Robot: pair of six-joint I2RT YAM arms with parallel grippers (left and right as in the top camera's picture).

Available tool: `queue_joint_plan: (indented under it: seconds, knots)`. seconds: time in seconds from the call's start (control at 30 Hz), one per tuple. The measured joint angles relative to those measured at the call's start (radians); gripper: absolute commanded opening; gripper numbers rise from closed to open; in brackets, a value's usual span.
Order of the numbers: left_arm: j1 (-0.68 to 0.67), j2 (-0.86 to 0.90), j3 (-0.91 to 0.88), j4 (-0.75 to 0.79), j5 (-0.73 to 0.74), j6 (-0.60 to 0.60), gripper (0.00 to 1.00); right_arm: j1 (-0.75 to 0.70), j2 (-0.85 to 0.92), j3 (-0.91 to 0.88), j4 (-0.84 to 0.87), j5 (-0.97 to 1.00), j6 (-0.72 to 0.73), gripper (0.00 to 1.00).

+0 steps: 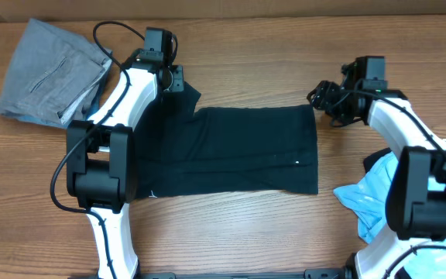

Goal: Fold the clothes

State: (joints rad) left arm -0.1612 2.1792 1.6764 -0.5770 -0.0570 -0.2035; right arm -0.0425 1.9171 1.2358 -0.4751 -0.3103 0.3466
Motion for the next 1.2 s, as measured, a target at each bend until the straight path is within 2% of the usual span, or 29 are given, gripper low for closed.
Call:
queue_joint_plan:
  seconds: [0.1,0.27,0.4,0.6,0.63,0.7,0.83,0.97,1.2]
  knots:
    - [0.000,0.001,0.000,-0.012,0.000,-0.001,0.61,0.015,0.043,0.000,0.004,0.027,-0.003,0.69]
    - [0.000,0.002,-0.003,-0.014,0.003,-0.001,0.63,0.016,0.073,0.000,0.042,0.046,-0.007,0.69]
    - [0.000,0.016,-0.006,-0.014,0.034,0.000,0.64,0.016,0.081,0.001,0.064,0.048,-0.007,0.66]
    - [0.000,0.032,-0.016,-0.029,0.061,0.000,0.65,0.036,0.107,0.019,0.080,0.023,-0.027,0.51]
    - [0.000,0.032,-0.016,-0.032,0.064,0.000,0.65,0.050,0.110,0.021,0.082,0.022,-0.038,0.40]
    - [0.000,0.032,-0.016,-0.039,0.064,0.000,0.65,0.064,0.112,0.021,0.087,0.021,-0.043,0.26]
    - [0.000,0.032,-0.016,-0.044,0.065,0.000,0.65,0.068,0.124,0.019,0.085,0.014,-0.049,0.09]
    - [-0.001,0.032,-0.016,-0.044,0.065,0.000,0.63,0.048,0.128,0.020,0.058,-0.001,-0.054,0.05]
    - [-0.001,0.032,-0.016,-0.025,0.068,0.001,0.51,0.038,0.128,0.032,0.018,-0.007,-0.055,0.05]
